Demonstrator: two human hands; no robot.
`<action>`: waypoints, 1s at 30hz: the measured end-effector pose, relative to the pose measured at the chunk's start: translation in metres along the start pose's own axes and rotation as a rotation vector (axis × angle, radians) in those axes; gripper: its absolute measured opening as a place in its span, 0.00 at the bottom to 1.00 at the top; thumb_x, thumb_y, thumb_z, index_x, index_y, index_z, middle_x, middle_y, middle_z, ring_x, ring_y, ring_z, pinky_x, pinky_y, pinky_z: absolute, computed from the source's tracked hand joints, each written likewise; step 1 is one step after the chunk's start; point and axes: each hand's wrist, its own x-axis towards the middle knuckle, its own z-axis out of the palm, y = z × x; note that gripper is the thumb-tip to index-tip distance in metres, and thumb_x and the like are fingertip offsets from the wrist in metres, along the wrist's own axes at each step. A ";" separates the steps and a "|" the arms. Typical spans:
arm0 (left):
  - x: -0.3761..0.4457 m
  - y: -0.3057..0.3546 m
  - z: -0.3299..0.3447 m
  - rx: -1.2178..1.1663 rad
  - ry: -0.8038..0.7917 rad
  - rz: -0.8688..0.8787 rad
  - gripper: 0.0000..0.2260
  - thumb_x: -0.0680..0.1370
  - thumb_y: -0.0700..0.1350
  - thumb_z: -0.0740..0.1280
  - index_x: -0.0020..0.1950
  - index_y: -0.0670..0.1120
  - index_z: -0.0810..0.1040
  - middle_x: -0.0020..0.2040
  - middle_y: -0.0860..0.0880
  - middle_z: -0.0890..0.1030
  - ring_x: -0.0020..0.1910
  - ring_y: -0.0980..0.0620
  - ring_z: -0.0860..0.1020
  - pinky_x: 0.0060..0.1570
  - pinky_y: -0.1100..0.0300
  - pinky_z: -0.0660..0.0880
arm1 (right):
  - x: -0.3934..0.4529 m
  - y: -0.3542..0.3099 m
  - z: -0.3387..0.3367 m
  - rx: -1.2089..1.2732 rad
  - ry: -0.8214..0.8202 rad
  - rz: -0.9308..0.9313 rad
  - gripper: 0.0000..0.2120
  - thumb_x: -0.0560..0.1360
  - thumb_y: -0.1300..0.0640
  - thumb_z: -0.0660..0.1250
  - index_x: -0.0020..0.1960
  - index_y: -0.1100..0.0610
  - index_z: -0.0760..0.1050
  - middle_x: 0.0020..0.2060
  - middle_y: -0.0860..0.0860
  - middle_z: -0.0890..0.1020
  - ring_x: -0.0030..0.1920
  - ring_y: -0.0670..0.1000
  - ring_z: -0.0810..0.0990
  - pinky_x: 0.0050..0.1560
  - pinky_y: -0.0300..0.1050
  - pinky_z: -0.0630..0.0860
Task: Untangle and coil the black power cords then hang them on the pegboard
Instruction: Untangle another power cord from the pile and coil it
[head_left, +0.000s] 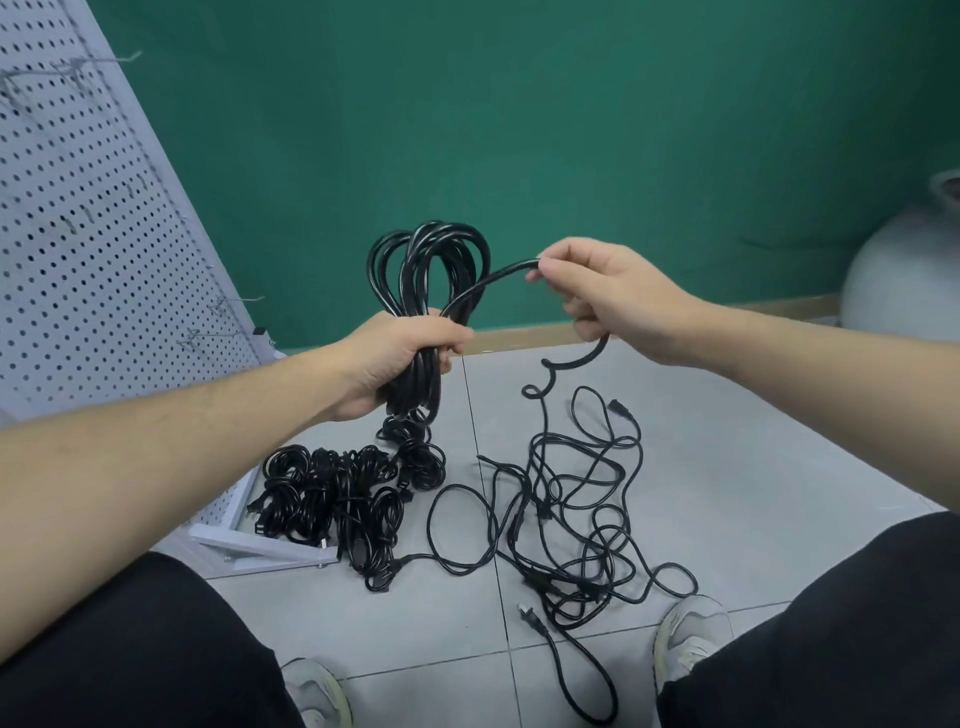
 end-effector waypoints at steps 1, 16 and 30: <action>-0.001 0.000 0.002 0.010 -0.034 -0.012 0.10 0.71 0.47 0.74 0.31 0.49 0.79 0.43 0.45 0.76 0.37 0.53 0.76 0.42 0.58 0.73 | -0.001 -0.003 0.003 0.010 0.036 -0.024 0.08 0.84 0.55 0.63 0.49 0.52 0.79 0.34 0.47 0.68 0.29 0.45 0.61 0.28 0.38 0.60; -0.009 -0.005 0.019 -0.008 -0.264 -0.092 0.05 0.66 0.44 0.61 0.35 0.42 0.74 0.48 0.41 0.83 0.33 0.47 0.76 0.33 0.57 0.74 | -0.004 -0.015 0.027 -0.098 0.144 0.013 0.11 0.84 0.52 0.57 0.45 0.50 0.71 0.44 0.46 0.78 0.34 0.47 0.71 0.36 0.40 0.69; -0.011 -0.003 0.033 0.057 -0.170 0.051 0.07 0.60 0.47 0.66 0.34 0.45 0.79 0.42 0.44 0.77 0.42 0.47 0.77 0.44 0.52 0.79 | -0.006 -0.016 0.049 0.170 -0.033 0.086 0.02 0.81 0.58 0.65 0.51 0.54 0.77 0.44 0.57 0.79 0.43 0.58 0.77 0.50 0.55 0.80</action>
